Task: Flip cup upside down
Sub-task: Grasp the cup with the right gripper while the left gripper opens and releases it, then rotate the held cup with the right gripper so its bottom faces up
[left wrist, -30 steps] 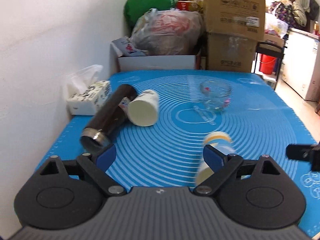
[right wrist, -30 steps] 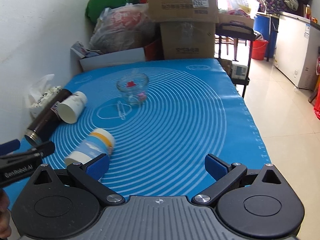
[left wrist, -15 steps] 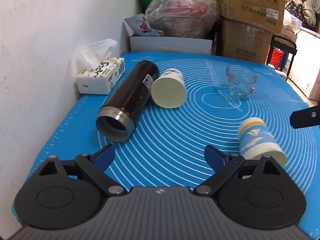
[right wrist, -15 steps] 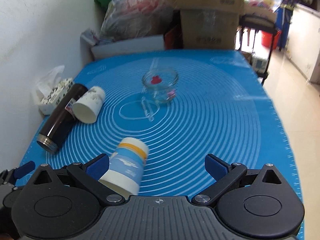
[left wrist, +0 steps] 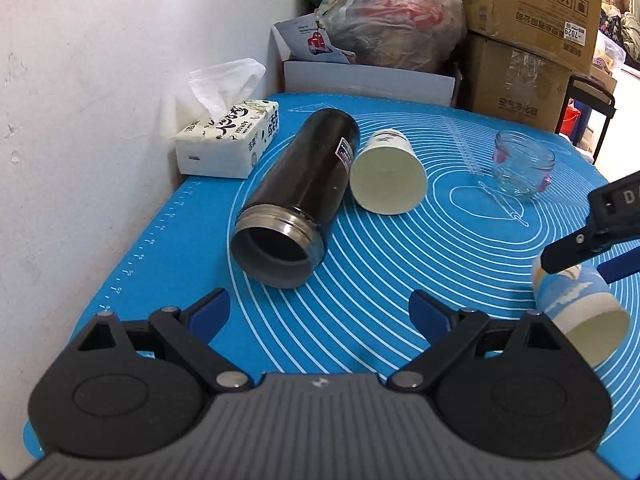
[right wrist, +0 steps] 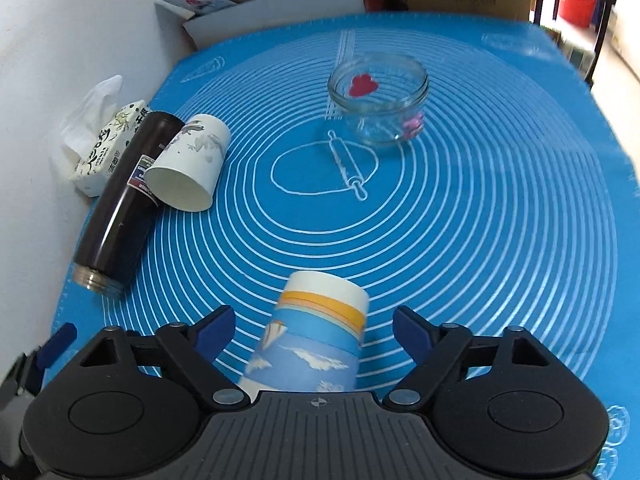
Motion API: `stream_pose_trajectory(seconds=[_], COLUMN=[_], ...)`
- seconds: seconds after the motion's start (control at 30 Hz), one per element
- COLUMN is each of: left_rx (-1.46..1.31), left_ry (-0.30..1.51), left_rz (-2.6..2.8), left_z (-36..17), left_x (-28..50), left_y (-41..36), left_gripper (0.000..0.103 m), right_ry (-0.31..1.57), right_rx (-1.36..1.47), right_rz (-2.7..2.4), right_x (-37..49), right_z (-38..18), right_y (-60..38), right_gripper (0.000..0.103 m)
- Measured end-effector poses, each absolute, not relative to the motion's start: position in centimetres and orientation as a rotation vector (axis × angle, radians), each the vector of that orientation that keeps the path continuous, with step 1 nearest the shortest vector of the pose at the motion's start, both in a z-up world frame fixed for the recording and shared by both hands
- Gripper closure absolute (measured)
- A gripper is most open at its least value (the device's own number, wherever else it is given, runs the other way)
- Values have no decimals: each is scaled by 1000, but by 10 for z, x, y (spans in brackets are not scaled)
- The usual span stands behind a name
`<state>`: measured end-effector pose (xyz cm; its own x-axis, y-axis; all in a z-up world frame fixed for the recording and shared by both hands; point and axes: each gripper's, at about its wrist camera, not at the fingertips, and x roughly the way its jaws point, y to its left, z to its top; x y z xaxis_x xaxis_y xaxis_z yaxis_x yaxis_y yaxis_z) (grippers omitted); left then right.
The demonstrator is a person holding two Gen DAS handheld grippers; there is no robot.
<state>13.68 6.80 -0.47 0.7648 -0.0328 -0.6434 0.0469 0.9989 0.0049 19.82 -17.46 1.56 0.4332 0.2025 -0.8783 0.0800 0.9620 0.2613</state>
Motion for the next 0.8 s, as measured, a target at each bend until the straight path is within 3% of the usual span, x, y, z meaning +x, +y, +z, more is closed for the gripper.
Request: stream_pose_trajectory(seconds=[0.33, 0.8], left_rx=[21, 5], left_ry=[704, 688], left_rz=[-47, -34], left_z=[-10, -5], left_x=[138, 136], left_y=[66, 70], left_gripper=[8, 8], right_ry=[1171, 1191], right_rx=[304, 294], right_rz=[80, 125], right_x=[208, 216], right_z=[5, -4], right_y=[-175, -168], right_gripper=[47, 46])
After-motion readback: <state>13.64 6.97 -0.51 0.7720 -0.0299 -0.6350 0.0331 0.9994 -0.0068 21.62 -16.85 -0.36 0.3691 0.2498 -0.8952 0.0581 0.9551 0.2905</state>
